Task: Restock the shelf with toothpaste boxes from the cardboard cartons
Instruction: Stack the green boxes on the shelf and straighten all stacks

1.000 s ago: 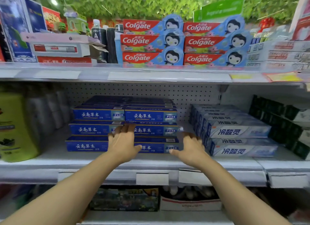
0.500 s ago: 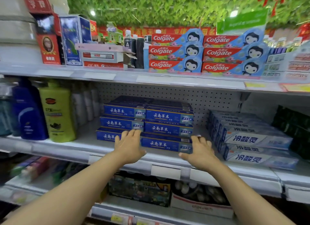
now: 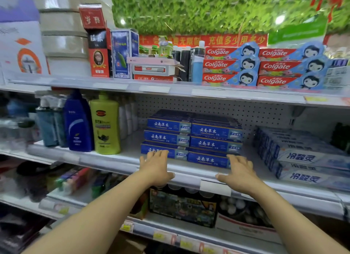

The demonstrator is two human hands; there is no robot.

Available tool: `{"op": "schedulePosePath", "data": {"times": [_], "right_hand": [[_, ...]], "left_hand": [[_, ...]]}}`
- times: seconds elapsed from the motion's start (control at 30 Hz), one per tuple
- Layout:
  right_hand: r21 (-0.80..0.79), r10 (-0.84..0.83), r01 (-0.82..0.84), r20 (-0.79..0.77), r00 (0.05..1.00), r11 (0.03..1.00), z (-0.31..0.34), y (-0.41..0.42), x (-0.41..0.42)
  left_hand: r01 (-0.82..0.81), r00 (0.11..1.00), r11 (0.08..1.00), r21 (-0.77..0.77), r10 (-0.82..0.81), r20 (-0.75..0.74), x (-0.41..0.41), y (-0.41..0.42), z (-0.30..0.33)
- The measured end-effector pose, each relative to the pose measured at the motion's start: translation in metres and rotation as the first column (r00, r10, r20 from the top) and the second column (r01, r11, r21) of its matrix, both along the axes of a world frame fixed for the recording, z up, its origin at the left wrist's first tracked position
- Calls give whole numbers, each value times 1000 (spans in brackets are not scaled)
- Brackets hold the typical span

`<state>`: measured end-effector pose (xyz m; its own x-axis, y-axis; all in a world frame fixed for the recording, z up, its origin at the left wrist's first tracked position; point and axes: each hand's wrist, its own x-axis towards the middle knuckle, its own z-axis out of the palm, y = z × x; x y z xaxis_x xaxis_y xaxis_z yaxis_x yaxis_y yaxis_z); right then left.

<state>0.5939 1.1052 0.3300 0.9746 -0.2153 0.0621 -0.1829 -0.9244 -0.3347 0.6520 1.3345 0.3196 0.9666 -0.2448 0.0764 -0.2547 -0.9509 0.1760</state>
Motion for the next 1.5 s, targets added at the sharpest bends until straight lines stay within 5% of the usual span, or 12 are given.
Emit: {"op": "schedulePosePath", "data": {"times": [0.53,1.5], "right_hand": [[23,-112,112,16,994,993,-5,26,-74],[21,-42,41,57,997,999,8,-138,-151]], "left_hand": [[153,988,988,9,-153,11,-48,18,3],[126,992,991,41,-127,24,-146,-164,19]]}}
